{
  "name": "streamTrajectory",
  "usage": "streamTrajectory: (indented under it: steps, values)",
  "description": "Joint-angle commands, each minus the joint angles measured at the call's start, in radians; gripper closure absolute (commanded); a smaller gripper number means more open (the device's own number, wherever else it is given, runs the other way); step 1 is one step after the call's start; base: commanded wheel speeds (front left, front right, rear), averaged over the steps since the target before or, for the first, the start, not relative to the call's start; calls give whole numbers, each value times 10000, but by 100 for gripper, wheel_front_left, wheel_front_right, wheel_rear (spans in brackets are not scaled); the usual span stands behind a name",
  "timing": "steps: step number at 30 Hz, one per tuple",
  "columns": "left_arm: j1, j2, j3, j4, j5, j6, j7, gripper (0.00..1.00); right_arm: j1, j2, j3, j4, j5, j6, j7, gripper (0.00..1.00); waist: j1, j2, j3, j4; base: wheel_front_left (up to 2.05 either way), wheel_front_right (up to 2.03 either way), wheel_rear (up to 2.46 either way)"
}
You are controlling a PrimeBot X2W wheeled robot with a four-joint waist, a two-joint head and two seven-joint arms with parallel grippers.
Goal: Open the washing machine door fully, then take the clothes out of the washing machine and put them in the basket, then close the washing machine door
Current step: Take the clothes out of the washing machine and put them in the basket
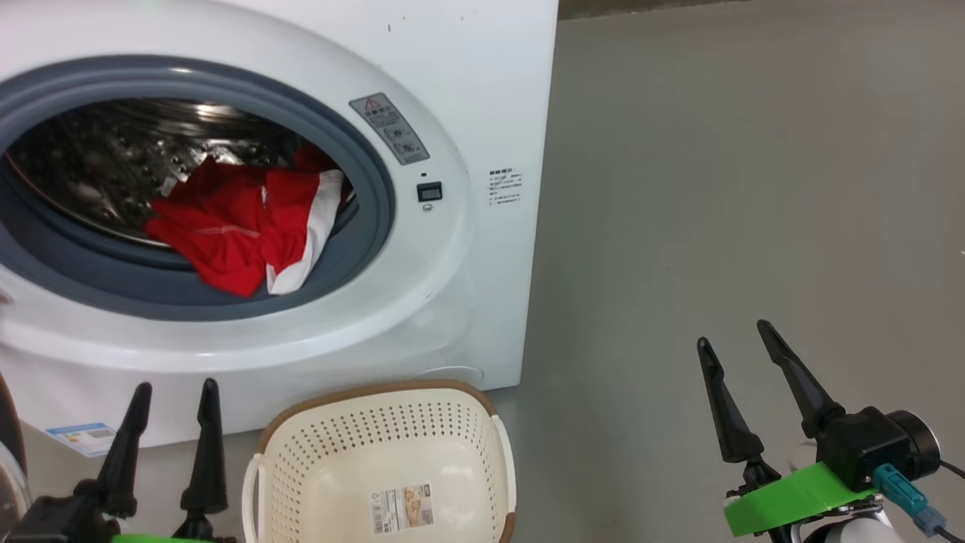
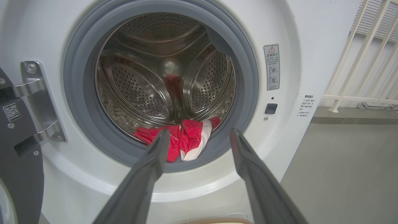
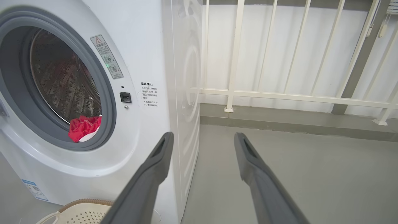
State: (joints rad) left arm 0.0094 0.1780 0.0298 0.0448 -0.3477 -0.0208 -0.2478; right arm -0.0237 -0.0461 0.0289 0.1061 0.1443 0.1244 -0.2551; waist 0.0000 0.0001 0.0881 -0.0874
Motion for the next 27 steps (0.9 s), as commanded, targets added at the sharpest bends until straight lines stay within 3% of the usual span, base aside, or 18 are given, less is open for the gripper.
streamTrajectory:
  steps: [1, 13, 21, 27]
  values:
    - [-499, 143, 341, -231, -74, 52, -49, 0, -399, -41, 271, -286, 39, 63, -66, 0, 0, -1, 155, 69, 0, 0, 0]
    - [-1598, 247, 267, -38, -57, 267, 147, 0, -841, -41, 392, -419, -34, 63, -66, 0, 0, -1, 1111, 204, 0, 0, 0]
    - [-2944, 500, 157, 591, -286, -85, 241, 0, -1260, -41, 534, -633, 25, 63, -67, 0, 0, -1, 2051, 316, 0, 0, 0]
    - [-4002, 643, 49, 1106, -212, -92, 300, 0, -1436, -41, 570, -734, 4, 63, -67, 0, 0, -1, 2649, 392, 0, 0, 0]
